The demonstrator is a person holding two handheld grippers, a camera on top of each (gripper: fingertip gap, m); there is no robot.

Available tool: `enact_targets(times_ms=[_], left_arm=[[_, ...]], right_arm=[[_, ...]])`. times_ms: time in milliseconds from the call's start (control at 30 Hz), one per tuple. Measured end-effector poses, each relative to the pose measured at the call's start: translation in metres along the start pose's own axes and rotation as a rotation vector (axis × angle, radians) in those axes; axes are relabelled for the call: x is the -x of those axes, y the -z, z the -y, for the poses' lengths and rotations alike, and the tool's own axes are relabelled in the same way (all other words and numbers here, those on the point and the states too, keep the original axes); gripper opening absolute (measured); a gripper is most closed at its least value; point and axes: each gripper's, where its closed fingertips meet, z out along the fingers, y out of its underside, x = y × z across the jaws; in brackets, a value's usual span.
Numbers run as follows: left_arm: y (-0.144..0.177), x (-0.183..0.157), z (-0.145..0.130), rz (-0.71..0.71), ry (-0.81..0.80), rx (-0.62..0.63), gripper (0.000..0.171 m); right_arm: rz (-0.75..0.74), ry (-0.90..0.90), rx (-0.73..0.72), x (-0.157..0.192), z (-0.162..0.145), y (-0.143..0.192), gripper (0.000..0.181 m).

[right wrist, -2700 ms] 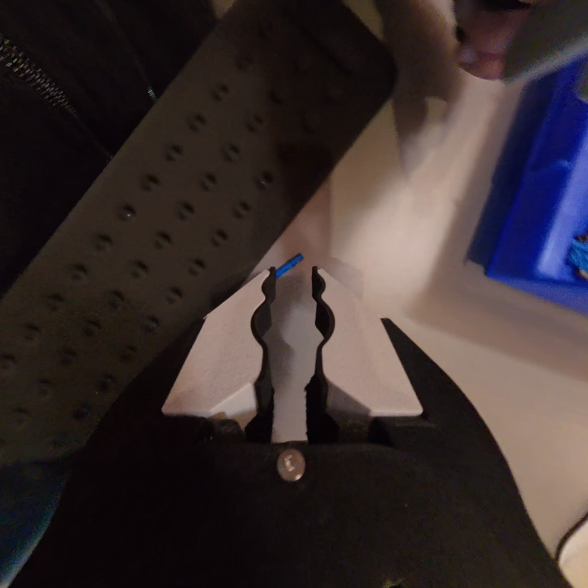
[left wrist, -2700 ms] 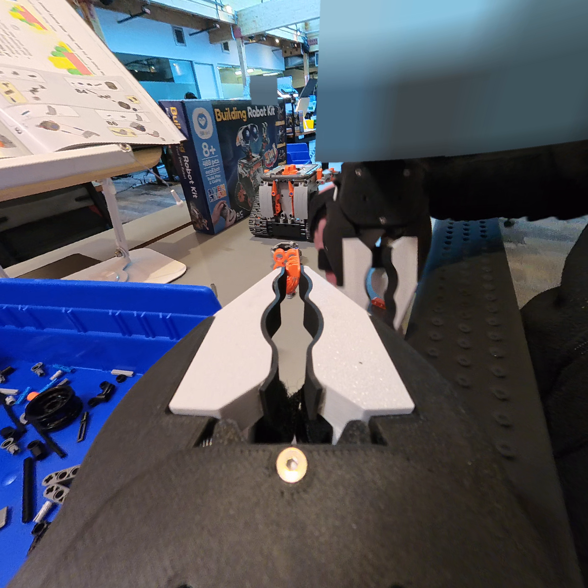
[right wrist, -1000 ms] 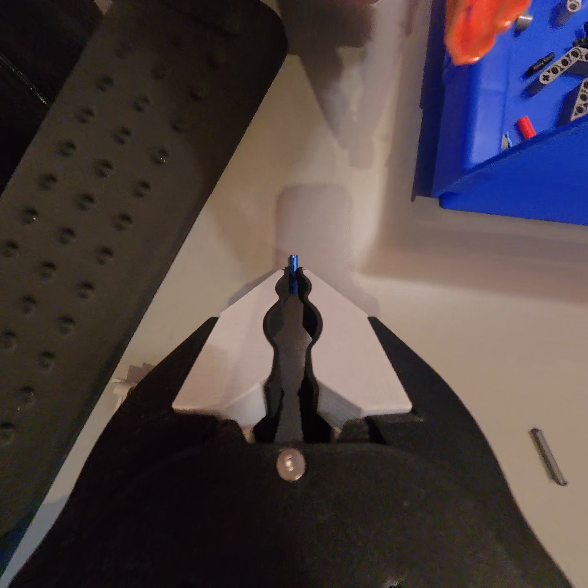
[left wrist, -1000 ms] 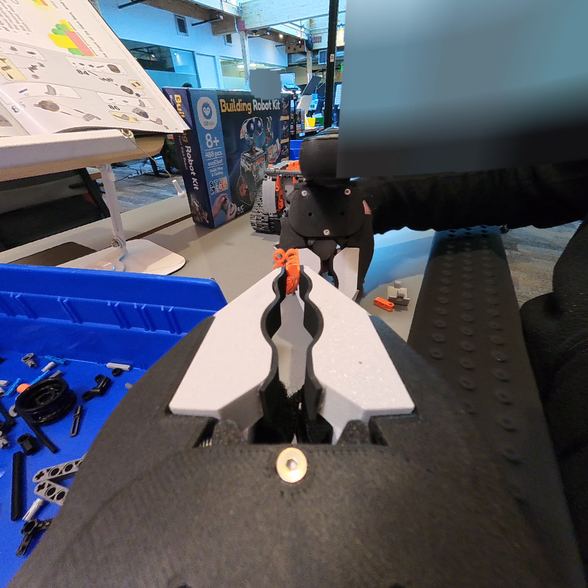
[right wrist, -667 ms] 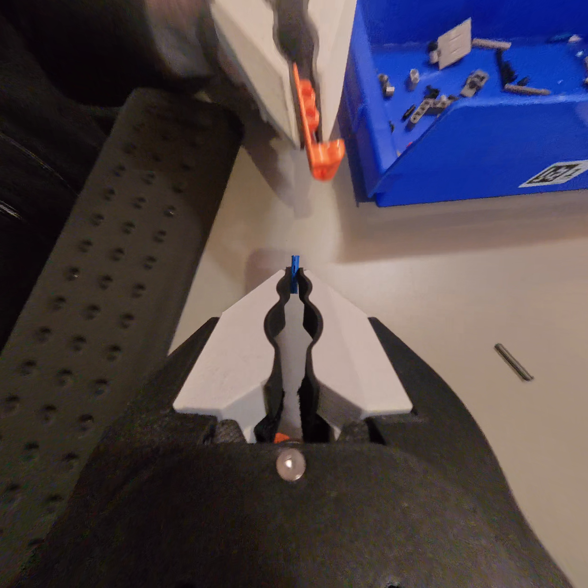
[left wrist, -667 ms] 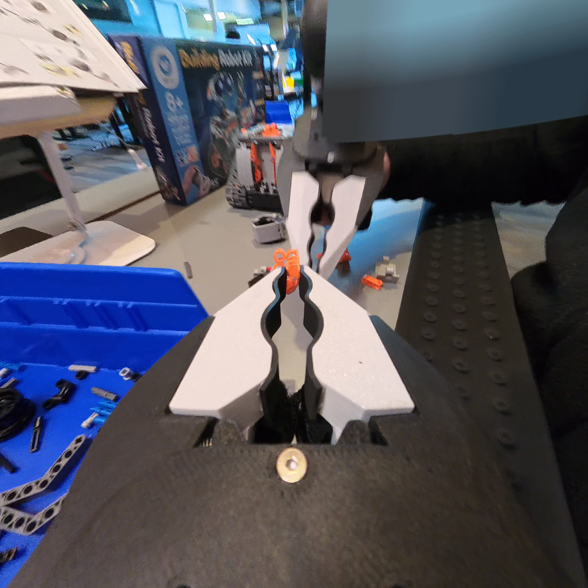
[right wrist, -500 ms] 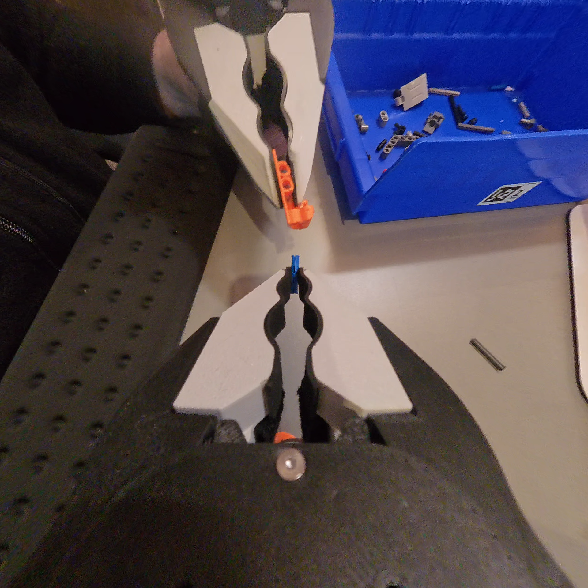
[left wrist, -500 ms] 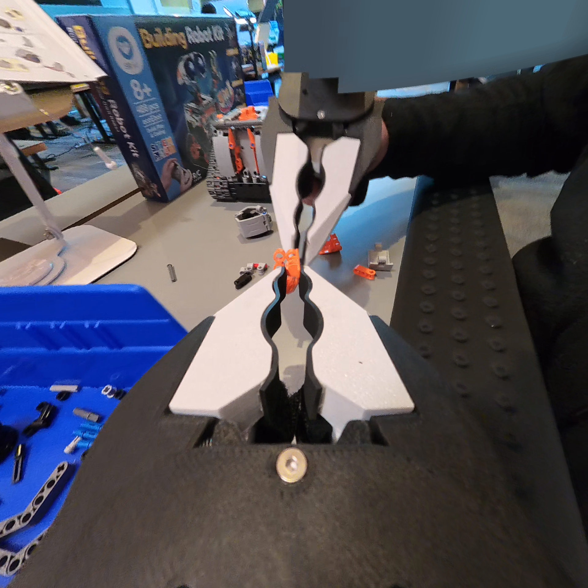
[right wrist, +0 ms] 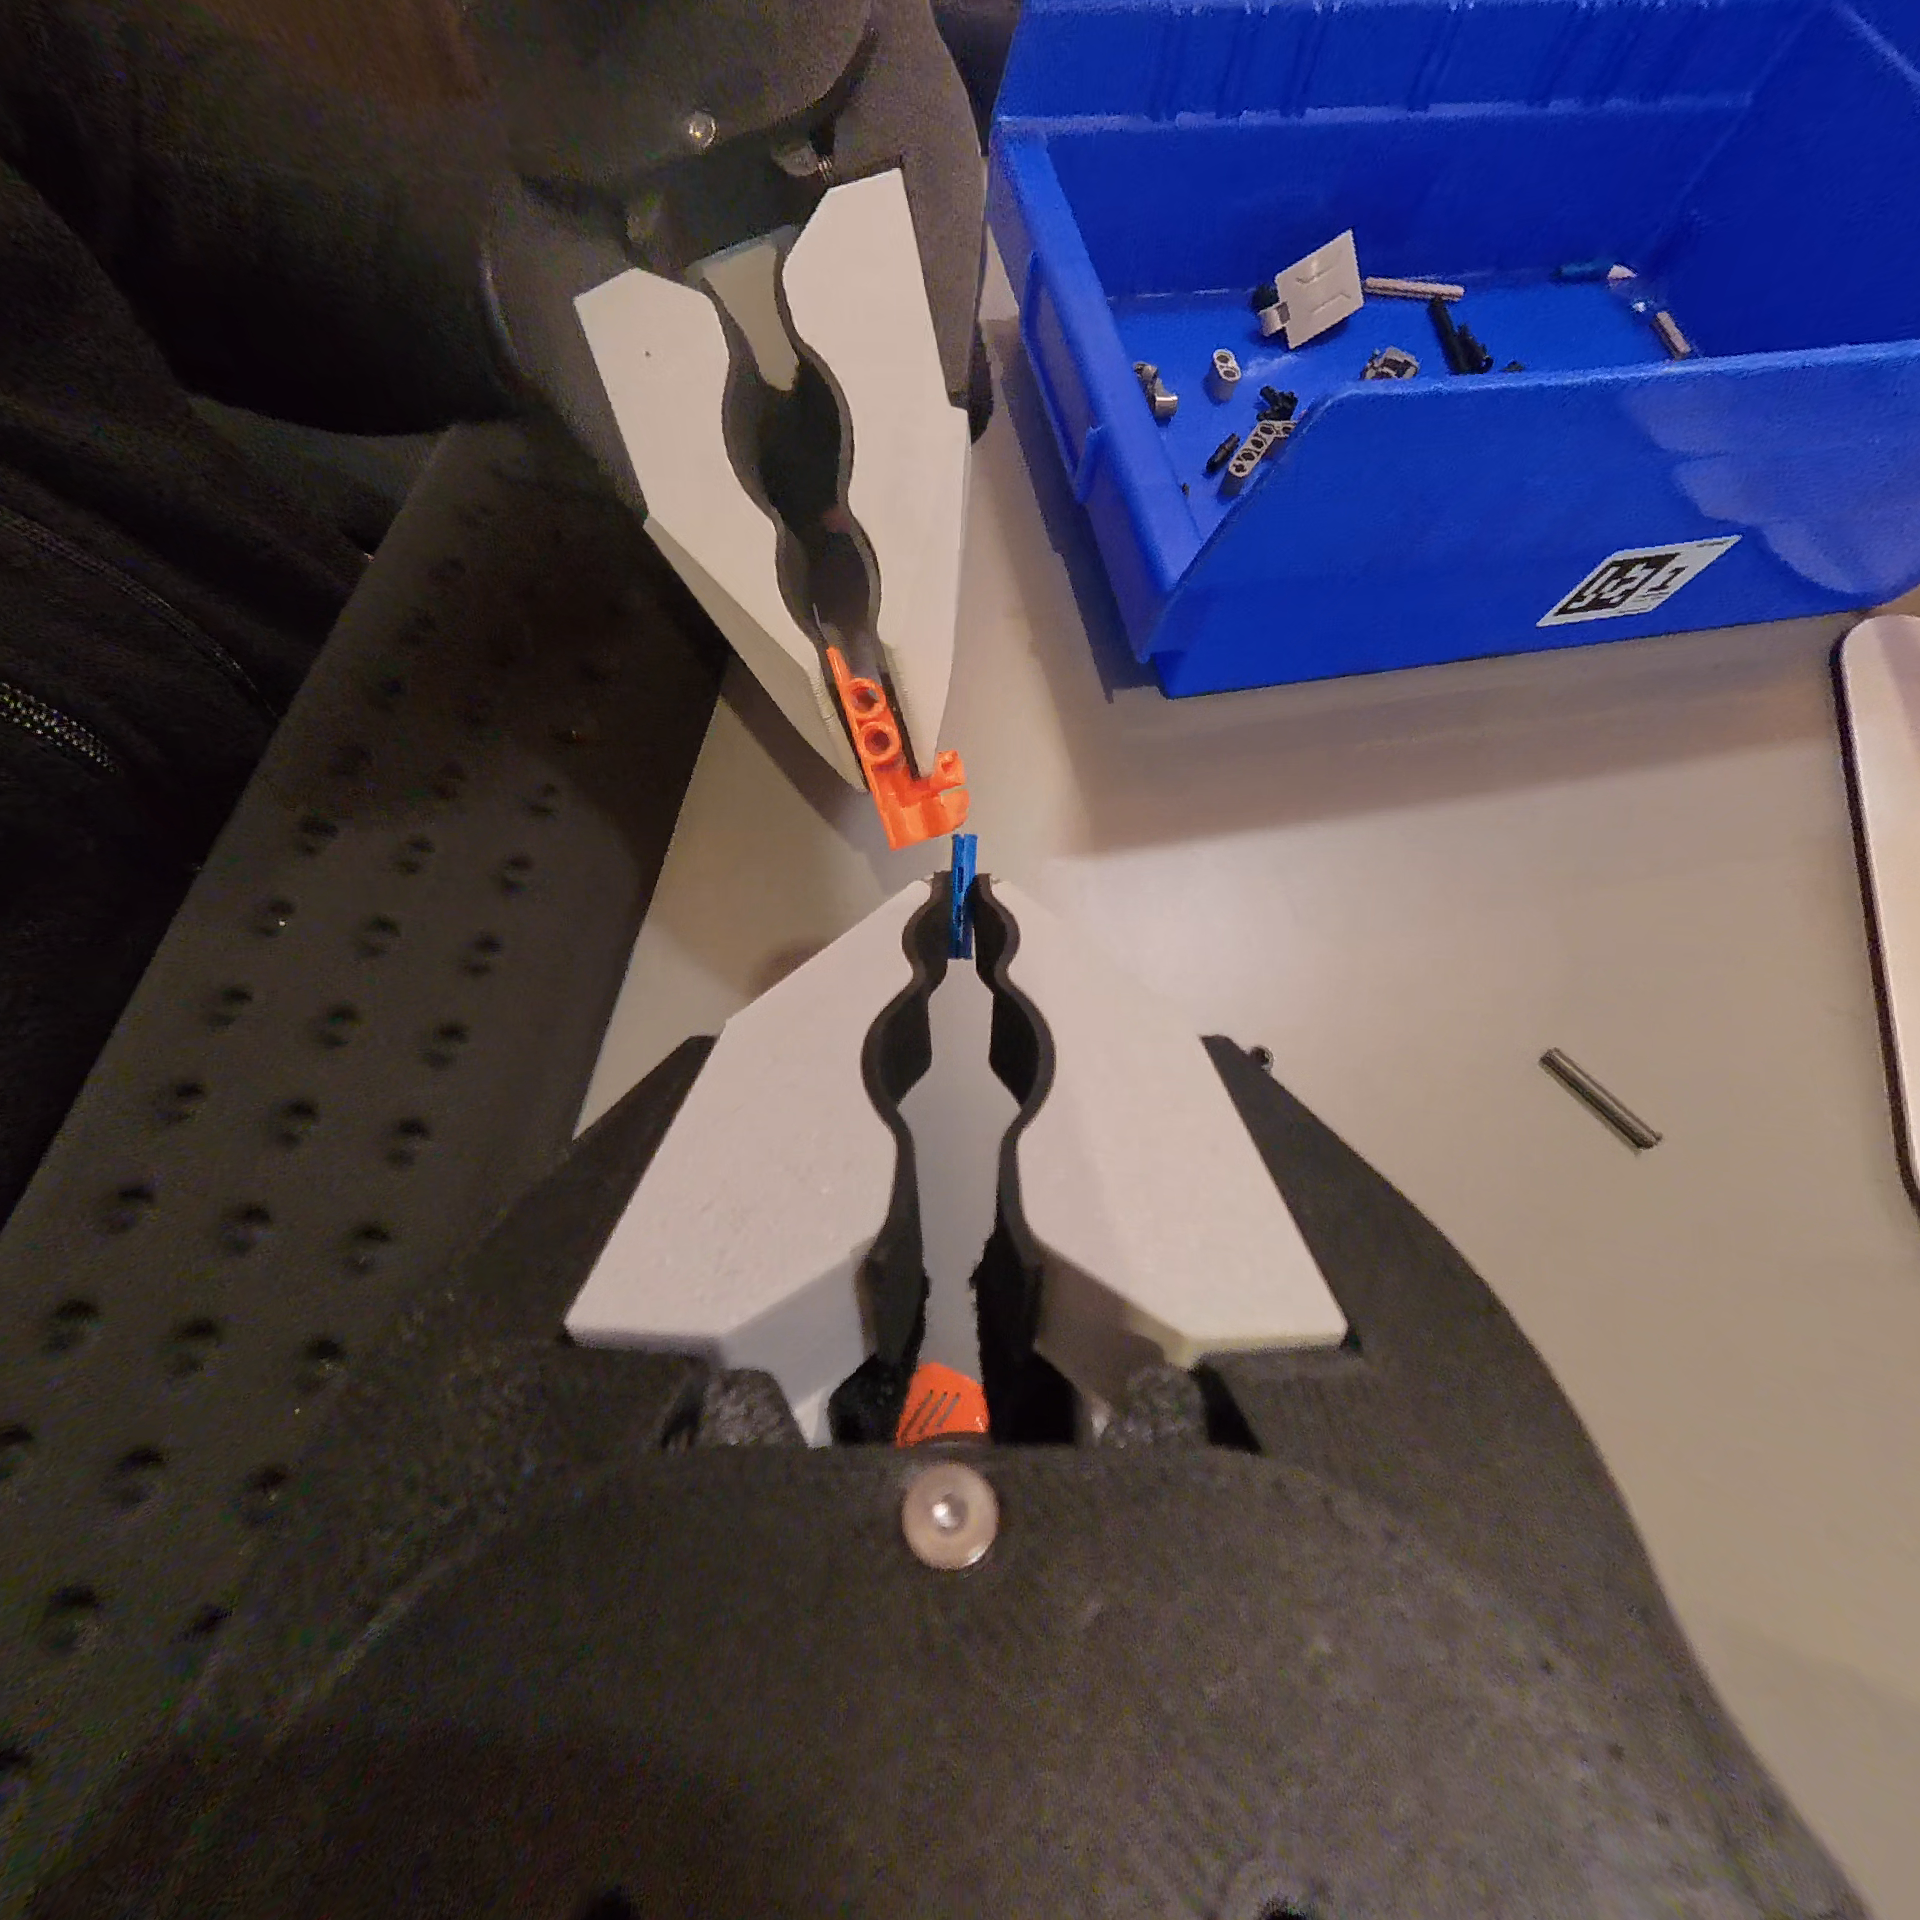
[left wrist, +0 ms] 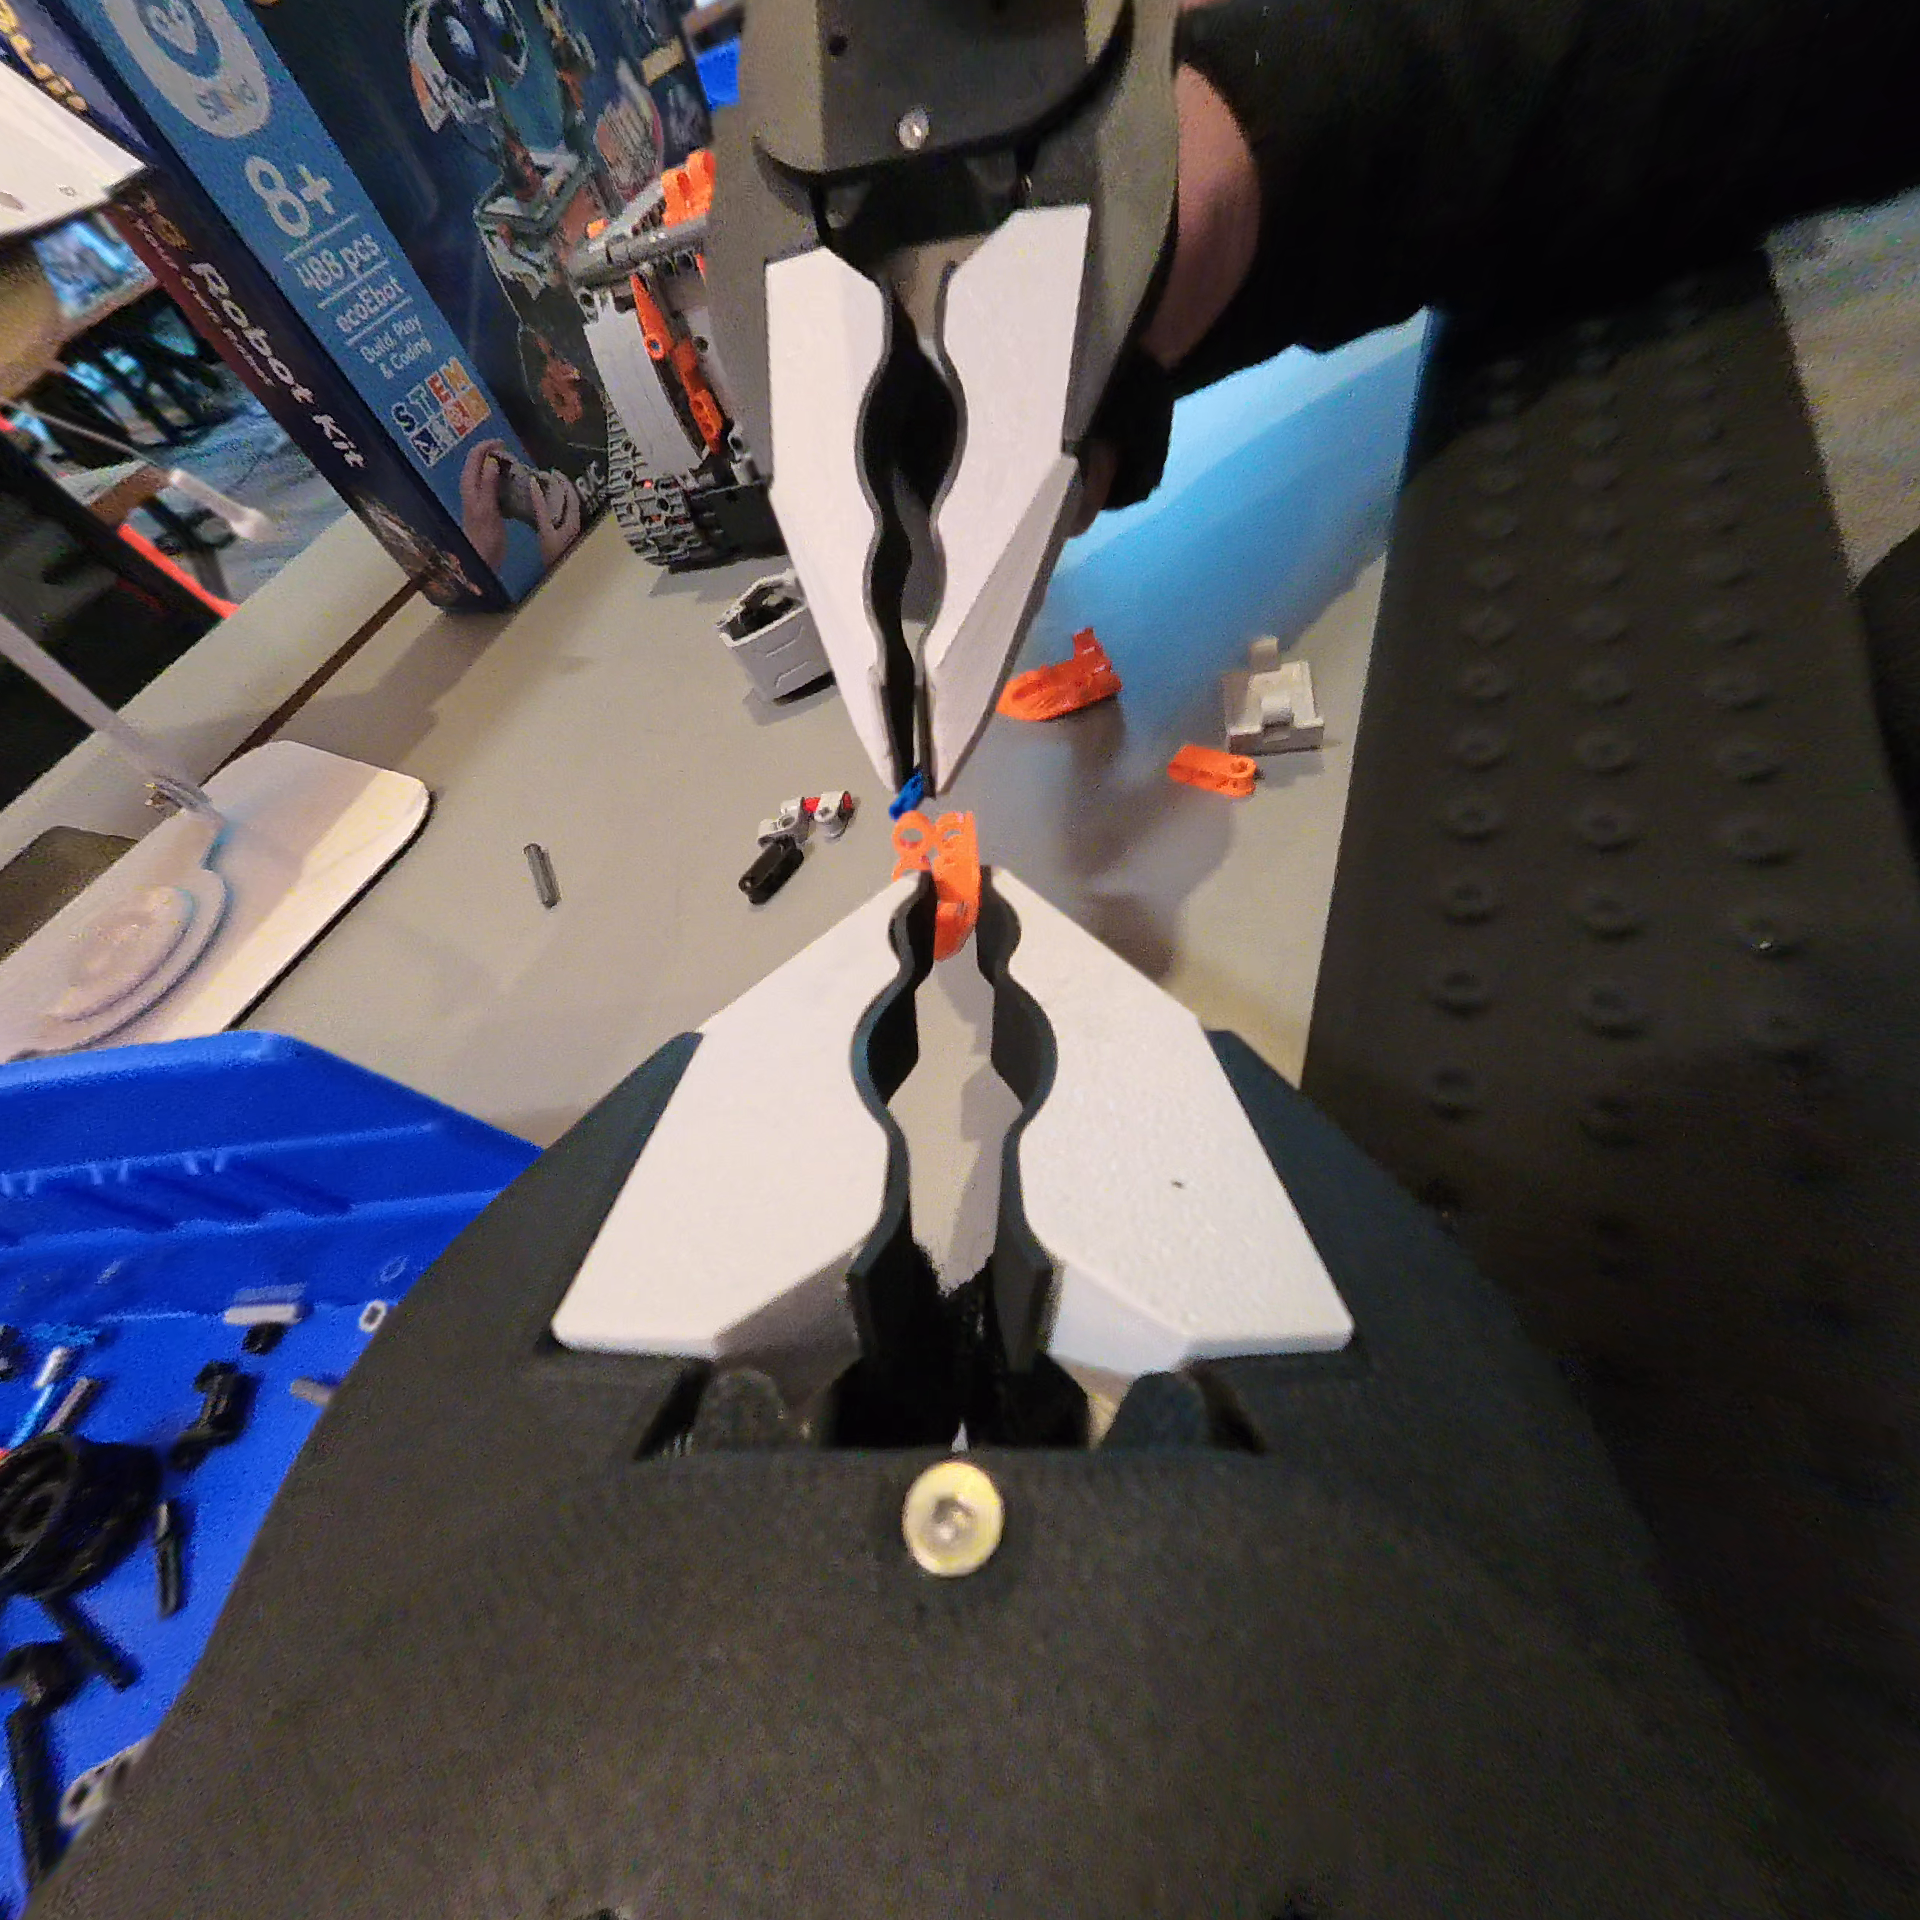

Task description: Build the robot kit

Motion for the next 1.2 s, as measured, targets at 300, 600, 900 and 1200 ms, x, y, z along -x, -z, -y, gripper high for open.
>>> enact_targets(times_ms=[300,600,900,1200], left_arm=[[-0.011,-0.003,-0.03,0.007,-0.104,0.18,0.005],[-0.01,-0.001,-0.051,-0.035,-0.033,0.279,0.006],[-0.009,0.001,-0.058,-0.038,-0.039,0.318,0.012],[-0.007,0.007,-0.058,-0.009,-0.007,0.315,0.007]], right_arm=[[-0.031,0.038,0.077,-0.004,-0.015,-0.002,0.001],[-0.014,0.033,0.096,-0.003,-0.021,-0.004,0.001],[-0.013,0.033,0.102,-0.002,-0.023,-0.005,0.001],[-0.012,0.029,0.105,-0.003,-0.026,-0.006,0.001]])
